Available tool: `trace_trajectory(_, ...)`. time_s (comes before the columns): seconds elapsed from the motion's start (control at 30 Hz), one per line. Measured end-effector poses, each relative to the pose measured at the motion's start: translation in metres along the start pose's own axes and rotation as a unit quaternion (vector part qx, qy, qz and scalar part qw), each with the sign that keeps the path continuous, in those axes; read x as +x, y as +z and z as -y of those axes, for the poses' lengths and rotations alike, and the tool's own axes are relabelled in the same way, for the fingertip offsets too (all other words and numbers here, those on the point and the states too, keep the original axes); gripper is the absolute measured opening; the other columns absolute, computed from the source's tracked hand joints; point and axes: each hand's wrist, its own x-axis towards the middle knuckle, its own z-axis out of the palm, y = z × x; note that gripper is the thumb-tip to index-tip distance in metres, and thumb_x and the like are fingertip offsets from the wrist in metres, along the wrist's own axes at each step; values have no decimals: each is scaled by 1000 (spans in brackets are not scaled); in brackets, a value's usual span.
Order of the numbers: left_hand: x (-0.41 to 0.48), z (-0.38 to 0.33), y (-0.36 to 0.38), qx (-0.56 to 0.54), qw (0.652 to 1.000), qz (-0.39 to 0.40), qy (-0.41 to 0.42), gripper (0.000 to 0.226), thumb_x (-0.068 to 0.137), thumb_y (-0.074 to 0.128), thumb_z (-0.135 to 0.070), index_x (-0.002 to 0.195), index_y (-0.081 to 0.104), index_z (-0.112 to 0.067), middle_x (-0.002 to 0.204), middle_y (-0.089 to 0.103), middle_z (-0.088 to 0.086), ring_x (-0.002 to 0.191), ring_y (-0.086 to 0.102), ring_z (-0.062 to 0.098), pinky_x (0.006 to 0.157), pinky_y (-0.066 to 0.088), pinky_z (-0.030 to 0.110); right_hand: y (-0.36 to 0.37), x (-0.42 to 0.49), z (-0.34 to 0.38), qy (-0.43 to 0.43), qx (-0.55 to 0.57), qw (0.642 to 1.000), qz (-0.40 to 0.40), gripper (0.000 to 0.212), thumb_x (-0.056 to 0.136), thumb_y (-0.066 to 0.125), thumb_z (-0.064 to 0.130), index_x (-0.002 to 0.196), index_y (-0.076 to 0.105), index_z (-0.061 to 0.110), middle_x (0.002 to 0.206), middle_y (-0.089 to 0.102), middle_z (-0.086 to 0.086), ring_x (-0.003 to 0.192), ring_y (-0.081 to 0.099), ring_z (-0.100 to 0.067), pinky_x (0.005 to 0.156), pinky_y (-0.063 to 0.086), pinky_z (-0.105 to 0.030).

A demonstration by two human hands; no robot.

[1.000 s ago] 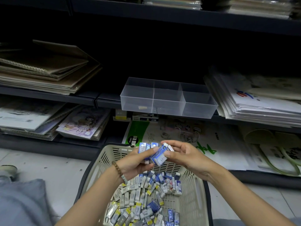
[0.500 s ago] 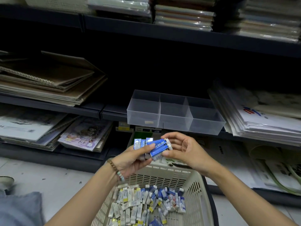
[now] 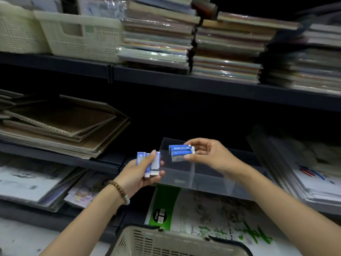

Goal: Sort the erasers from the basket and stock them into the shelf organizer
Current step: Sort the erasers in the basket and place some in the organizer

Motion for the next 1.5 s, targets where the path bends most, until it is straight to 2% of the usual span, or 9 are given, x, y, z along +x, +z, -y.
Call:
trace_trajectory(0.3,26,19,-15,-24,999,-42,-1,33,86,58,-35,101,64,-6,74,72,7,69,72,20,52,54,24,26,71,-23,6,-281,960,-6,42,70,81,22,107,65,12,89,60,4,69,55,-4,63,46,-15)
trace_trajectory(0.43,29,26,-13,-22,999,-25,-12,46,72,65,-43,100,64,-6,70,72,5,70,72,20,52,54,22,43,78,-40,18,-281,959,-31,48,69,82,22,110,61,12,94,58,1,80,55,-12,67,44,-23)
trace_trajectory(0.63,27,28,-14,-31,999,-17,-25,54,68,65,-44,104,63,-4,71,73,7,72,72,20,53,54,21,57,69,-53,2,-231,971,-65,29,78,73,6,97,54,17,97,59,-5,76,60,-14,56,43,-9)
trace_trajectory(0.8,25,31,-17,-54,997,-17,-44,57,69,68,-43,109,63,-2,80,73,8,75,72,21,53,54,21,53,60,-57,27,-259,959,-112,22,76,77,25,86,59,20,82,62,2,74,59,-11,58,43,-14)
trace_trajectory(0.93,25,33,-19,-64,996,-16,-56,59,67,69,-43,108,65,-1,81,73,11,75,72,21,53,54,21,50,61,-56,102,-273,954,-67,39,81,70,40,97,68,5,92,68,-8,88,64,-20,78,52,-32)
trace_trajectory(1.27,25,32,-20,-63,995,-14,-71,60,67,70,-44,109,65,-1,83,73,13,75,72,21,52,55,21,47,75,-50,277,-118,954,1,61,83,67,41,127,53,1,131,57,-14,119,54,-25,103,44,-36)
trace_trajectory(1.4,23,31,-18,-57,995,-18,-76,57,65,70,-43,105,64,-2,78,73,13,75,72,22,52,55,21,50,73,-42,280,-28,959,27,34,90,62,22,112,59,-3,123,61,-19,87,67,-17,55,52,-12)
trace_trajectory(1.43,23,30,-17,-56,995,-23,-78,56,66,70,-42,103,63,-2,76,73,12,74,72,22,52,55,22,52,72,-40,278,-19,960,25,32,91,61,21,112,59,-4,120,62,-19,85,68,-18,53,52,-12)
trace_trajectory(1.5,21,28,-16,-54,995,-28,-77,51,70,69,-39,103,62,-1,76,73,12,75,72,23,52,55,22,53,72,-38,262,-45,964,14,37,92,60,23,117,58,-3,120,62,-19,104,65,-25,80,55,-22)
